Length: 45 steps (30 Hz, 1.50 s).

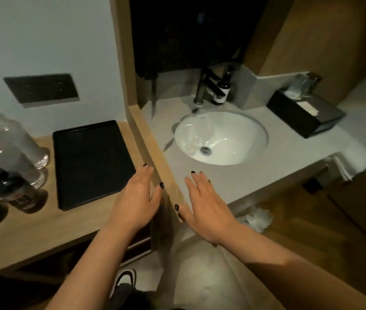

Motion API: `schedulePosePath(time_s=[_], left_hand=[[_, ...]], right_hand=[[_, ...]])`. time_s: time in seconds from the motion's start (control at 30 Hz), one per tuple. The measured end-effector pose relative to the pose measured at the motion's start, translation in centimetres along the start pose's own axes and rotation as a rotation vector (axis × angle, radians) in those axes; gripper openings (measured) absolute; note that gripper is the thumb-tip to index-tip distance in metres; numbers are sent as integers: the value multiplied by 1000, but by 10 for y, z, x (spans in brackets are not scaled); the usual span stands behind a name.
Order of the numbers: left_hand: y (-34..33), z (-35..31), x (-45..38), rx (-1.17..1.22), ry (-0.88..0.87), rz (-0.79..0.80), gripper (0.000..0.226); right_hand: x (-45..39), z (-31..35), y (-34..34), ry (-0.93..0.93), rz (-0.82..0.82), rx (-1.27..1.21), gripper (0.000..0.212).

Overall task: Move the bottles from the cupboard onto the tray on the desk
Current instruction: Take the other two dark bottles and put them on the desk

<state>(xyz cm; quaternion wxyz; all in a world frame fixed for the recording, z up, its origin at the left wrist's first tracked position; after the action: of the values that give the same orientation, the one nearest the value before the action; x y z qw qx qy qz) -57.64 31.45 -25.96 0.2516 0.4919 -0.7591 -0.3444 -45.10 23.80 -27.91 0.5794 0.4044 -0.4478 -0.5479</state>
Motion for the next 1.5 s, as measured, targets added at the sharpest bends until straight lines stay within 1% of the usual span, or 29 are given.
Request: schedulePosePath(time_s=[0.1,0.23,0.37,0.47,0.67,0.8,0.93,1.07,1.3,1.5], left_hand=[[-34,-46,-6,-30,-44,58,59],[-76,-99,-20,-128,-162,143,61],[-115,-138,-40,-182,-263,244,62],[-146,-160,-61,-188,-310,315,62],[-203,-218,-100,-228,-441,421,63],[-238,-262,-111,-265,-543,496,63],[-279,-314,-115,-270,-602,527,63],[-335,-369,-110,-257,-644,553,64],[-431,-469,-95,-225,-580,565,65],[-490,-552,-87,-166,-504,536,64]], right_hand=[[24,-57,18,-80,12,35,73],[43,-124,43,-199,-33,62,74],[60,-185,62,-329,-40,55,73],[72,-230,73,-431,-86,30,73],[95,-308,91,-618,-169,16,76],[115,-345,99,-715,-210,18,75],[137,-382,100,-759,-186,16,74],[162,-439,103,-773,-169,-12,75],[222,-559,132,-734,-113,-22,75],[262,-649,163,-686,-64,-15,76]])
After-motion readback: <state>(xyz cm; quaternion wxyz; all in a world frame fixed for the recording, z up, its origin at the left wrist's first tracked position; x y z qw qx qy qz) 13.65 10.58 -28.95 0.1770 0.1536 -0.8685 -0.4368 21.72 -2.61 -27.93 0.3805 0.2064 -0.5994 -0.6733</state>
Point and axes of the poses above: each hand's wrist, its own x-axis away from the middle knuckle, its own y-axis out of the back of the hand, z = x × y, the point moved 9 cm from there along -x, towards the middle knuckle, and after that the axes turned 8 degrees about y, right-handed, at the moved point
